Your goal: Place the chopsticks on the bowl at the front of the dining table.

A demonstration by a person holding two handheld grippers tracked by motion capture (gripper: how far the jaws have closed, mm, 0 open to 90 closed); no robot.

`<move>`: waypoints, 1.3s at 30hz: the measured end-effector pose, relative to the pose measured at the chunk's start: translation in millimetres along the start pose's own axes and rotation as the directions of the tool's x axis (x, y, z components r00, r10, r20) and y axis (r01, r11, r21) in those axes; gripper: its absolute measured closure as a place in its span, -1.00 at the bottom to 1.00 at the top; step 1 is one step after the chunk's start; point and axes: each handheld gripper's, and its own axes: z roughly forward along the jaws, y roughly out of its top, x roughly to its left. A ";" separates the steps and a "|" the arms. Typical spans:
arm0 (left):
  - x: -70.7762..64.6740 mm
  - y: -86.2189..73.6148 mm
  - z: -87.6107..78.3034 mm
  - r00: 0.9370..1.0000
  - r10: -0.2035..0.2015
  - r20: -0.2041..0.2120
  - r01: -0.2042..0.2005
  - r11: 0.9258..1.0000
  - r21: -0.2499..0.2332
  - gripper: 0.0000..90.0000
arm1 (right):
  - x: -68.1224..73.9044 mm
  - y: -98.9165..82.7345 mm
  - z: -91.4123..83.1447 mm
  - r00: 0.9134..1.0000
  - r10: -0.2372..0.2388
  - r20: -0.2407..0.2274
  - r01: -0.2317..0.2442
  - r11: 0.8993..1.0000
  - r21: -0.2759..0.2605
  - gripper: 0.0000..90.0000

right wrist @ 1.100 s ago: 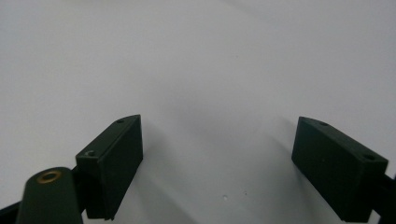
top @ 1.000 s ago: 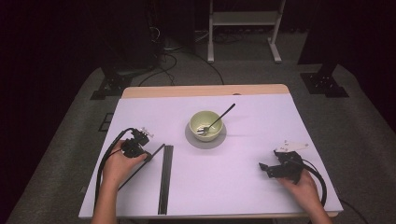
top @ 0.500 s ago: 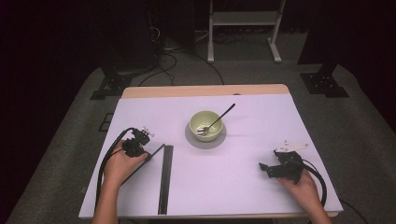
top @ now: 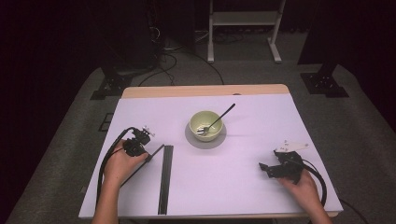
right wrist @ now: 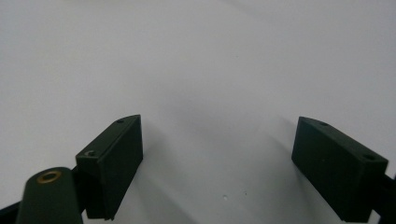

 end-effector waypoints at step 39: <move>1.6 17.3 -37.2 0.994 -0.094 0.058 0.098 0.993 -0.067 0.92 | -0.2 -0.1 0.0 1.000 -0.003 0.000 0.003 1.000 0.000 -0.66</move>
